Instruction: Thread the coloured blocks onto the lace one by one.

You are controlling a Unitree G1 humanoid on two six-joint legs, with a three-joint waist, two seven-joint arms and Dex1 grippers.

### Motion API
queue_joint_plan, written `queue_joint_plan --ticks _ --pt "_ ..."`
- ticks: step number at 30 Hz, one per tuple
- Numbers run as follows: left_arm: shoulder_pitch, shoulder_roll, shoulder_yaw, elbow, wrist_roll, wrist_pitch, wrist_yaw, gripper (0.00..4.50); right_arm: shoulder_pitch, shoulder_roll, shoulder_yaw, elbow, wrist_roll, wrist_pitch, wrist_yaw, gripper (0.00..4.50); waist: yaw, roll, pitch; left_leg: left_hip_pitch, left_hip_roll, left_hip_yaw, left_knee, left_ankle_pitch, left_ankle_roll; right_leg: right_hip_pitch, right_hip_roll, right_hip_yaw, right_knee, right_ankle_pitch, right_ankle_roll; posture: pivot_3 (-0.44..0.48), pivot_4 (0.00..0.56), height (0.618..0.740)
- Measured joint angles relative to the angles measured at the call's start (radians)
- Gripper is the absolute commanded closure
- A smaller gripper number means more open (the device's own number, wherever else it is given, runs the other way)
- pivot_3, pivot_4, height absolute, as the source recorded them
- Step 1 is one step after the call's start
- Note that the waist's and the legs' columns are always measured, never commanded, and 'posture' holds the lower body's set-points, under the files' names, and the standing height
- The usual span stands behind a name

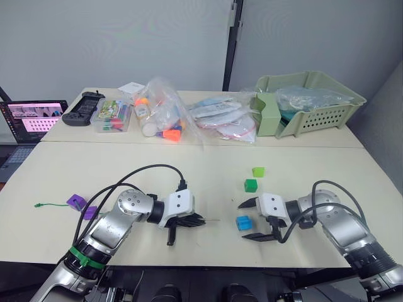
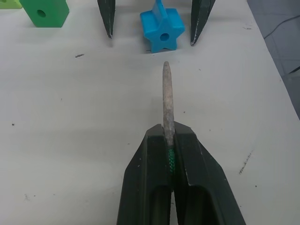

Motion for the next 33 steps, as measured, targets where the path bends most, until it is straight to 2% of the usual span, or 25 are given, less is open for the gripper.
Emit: queue_joint_plan --ticks 7,8,15,19,22,33 --pt "0.004 0.003 -0.005 -0.018 0.009 0.024 0.017 4.50 0.015 0.022 -0.008 0.030 0.021 -0.020 0.018 2.93 0.008 0.000 0.000 0.001 0.000 -0.001 0.000 0.000 0.000 0.001 0.000 0.000 0.001 0.001 -0.001 0.000 0.150 0.740" --pt "0.003 0.002 -0.011 -0.020 0.018 0.031 0.025 4.50 0.019 0.028 -0.017 0.028 0.028 -0.009 0.012 3.16 0.009 0.000 0.000 0.001 0.000 -0.001 0.000 0.000 0.000 0.001 0.000 0.001 0.001 0.001 -0.001 0.000 0.150 0.740" --pt "-0.021 -0.003 -0.041 -0.058 0.060 0.097 0.069 4.50 0.054 0.062 -0.048 -0.053 0.045 0.137 -0.043 3.16 0.010 0.000 0.000 0.001 0.000 -0.002 0.000 0.000 0.000 0.000 0.001 0.001 0.002 0.001 -0.001 0.000 0.150 0.740" --pt "-0.057 -0.014 -0.058 -0.089 0.079 0.153 0.091 4.50 0.056 0.088 -0.025 -0.184 0.045 0.262 -0.092 3.16 0.013 0.000 0.000 0.001 0.000 -0.003 0.000 0.000 0.000 0.000 0.001 0.001 0.002 0.001 -0.001 0.000 0.150 0.740" --pt "-0.065 -0.007 -0.068 -0.101 0.082 0.189 0.094 4.50 0.053 0.097 0.009 -0.215 0.010 0.330 -0.139 3.16 0.013 0.000 0.000 0.001 -0.001 -0.002 0.000 0.000 0.000 0.000 0.001 0.001 0.001 0.001 0.000 0.000 0.150 0.740" --pt "-0.129 0.034 -0.144 -0.135 0.120 0.313 0.077 4.50 0.036 0.102 0.039 -0.235 -0.016 0.379 -0.174 3.16 0.011 0.000 0.000 0.001 0.000 0.000 0.001 0.000 0.000 0.000 0.002 0.000 0.002 0.001 -0.001 0.000 0.150 0.740"
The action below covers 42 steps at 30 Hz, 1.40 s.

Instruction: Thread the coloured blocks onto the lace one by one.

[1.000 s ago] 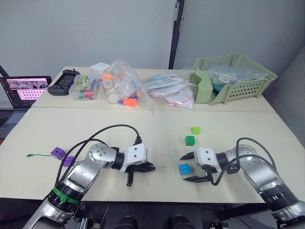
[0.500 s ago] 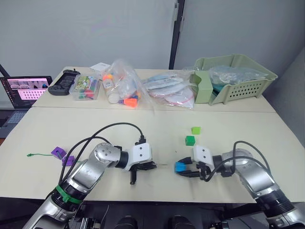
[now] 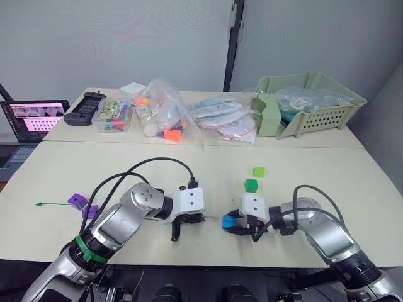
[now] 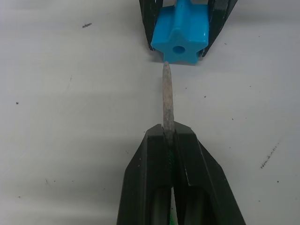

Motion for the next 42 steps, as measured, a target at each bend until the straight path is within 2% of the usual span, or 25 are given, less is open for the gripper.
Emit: queue_joint_plan --ticks 15,42 --pt "-0.038 -0.021 -0.041 -0.025 0.003 0.072 0.017 4.50 -0.023 0.007 0.016 -0.021 -0.010 0.050 -0.021 3.16 -0.001 0.000 0.000 0.000 0.000 0.000 0.000 0.000 0.000 0.000 0.000 0.000 0.000 0.000 0.000 0.000 0.150 0.740" --pt "-0.043 -0.094 -0.035 0.082 0.000 0.013 0.016 4.50 -0.037 0.038 0.021 -0.059 -0.040 0.138 -0.046 3.16 0.002 0.000 0.000 0.000 0.000 0.000 0.001 0.000 0.000 0.000 0.000 0.000 0.000 0.000 0.000 0.000 0.150 0.740"
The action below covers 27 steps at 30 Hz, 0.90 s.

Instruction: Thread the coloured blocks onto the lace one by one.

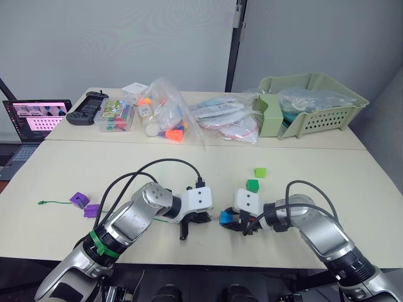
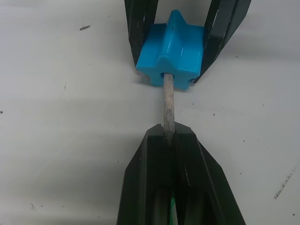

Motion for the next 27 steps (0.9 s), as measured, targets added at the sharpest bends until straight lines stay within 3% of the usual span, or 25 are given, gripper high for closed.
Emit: queue_joint_plan --ticks 27 --pt "0.048 0.065 0.033 -0.104 -0.060 0.031 -0.007 4.50 0.042 -0.068 -0.009 0.052 0.007 -0.195 0.072 3.16 0.003 0.000 0.000 -0.001 -0.001 0.000 0.000 0.000 0.000 0.000 -0.001 -0.001 -0.001 0.000 0.000 0.000 0.150 0.740"
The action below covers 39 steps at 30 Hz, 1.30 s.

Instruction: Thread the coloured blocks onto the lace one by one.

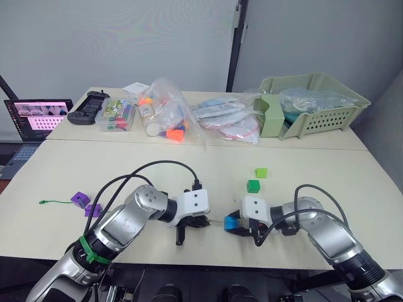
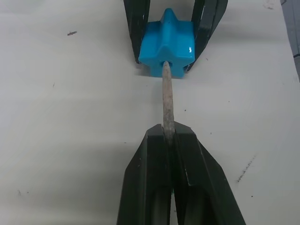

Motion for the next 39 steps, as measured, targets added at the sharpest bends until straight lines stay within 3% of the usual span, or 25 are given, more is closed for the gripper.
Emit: queue_joint_plan --ticks 39 --pt "-0.020 -0.089 -0.040 0.037 0.021 0.019 0.066 4.50 0.003 0.021 -0.011 -0.096 0.003 0.216 -0.041 3.16 0.001 0.000 0.000 0.001 0.000 0.000 0.001 0.000 0.000 0.001 0.000 0.000 0.000 0.000 0.000 0.000 0.150 0.740"
